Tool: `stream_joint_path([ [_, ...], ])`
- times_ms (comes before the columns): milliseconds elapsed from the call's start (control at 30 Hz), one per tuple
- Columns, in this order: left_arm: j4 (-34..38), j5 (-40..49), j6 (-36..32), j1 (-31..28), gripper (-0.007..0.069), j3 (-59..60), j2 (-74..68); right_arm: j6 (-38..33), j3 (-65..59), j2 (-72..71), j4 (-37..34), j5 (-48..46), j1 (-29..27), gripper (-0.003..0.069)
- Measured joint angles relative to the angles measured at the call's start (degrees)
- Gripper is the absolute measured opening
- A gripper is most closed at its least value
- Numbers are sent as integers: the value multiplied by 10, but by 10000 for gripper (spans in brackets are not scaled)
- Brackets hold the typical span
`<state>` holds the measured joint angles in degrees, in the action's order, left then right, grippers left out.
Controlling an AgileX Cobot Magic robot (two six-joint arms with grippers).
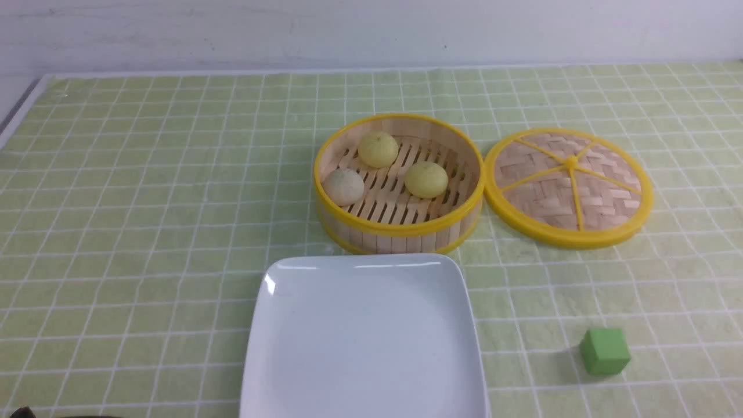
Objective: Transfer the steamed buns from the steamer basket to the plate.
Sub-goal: Use the right arm to grab the steamed stuffed bun that is closest to it
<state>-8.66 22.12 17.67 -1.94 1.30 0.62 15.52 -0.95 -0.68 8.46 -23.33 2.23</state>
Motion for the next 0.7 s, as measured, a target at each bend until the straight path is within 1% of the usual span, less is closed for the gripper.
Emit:
stream_joint_path([
  [700,-8,0,0,0,239,0,0,0,0,0,0,0,0,240],
])
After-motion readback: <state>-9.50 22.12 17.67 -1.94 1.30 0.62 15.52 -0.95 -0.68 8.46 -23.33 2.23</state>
